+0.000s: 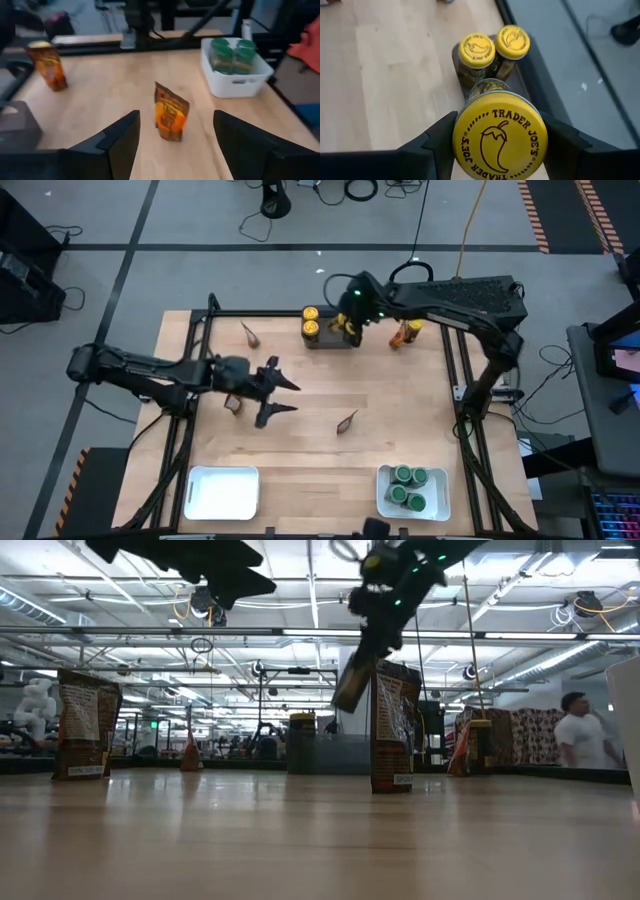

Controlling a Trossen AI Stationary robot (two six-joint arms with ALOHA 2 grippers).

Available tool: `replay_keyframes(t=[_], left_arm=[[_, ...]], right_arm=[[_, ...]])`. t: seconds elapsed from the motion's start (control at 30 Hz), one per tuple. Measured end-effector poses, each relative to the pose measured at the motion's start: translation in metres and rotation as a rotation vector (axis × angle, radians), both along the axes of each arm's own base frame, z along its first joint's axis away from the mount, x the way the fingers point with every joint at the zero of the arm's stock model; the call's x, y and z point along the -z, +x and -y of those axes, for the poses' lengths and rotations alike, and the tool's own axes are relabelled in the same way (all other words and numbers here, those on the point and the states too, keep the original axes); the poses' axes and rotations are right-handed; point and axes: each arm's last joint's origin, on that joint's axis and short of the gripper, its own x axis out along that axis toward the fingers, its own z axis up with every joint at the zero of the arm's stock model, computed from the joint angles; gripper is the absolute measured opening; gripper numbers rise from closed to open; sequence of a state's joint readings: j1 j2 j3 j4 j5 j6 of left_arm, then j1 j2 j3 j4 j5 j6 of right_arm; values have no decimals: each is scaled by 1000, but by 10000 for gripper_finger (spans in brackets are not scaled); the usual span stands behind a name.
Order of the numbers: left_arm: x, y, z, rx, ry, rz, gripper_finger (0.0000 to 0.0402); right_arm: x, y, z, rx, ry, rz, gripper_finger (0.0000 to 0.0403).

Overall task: Sort spices by type
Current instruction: Put the bottom left yellow seasoning bottle into the gray bin

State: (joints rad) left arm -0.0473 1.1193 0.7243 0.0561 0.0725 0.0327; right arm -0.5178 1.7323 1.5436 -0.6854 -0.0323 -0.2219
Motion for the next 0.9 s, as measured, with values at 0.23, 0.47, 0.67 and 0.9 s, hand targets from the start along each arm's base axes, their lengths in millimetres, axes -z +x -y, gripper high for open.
replay_keyframes(t=[0.23, 0.47, 0.67, 0.9], left_arm=[[5, 2, 11, -109, 110, 26, 254], [5, 1, 14, -98, 121, 24, 254], [7, 1, 14, -97, 127, 3, 254], [7, 1, 14, -90, 144, 2, 254]], right_arm=[[20, 38, 29, 64, 82, -98, 210], [47, 66, 46, 85, 130, -207, 210], [70, 73, 49, 83, 179, -285, 210], [74, 76, 48, 38, 230, -261, 227]])
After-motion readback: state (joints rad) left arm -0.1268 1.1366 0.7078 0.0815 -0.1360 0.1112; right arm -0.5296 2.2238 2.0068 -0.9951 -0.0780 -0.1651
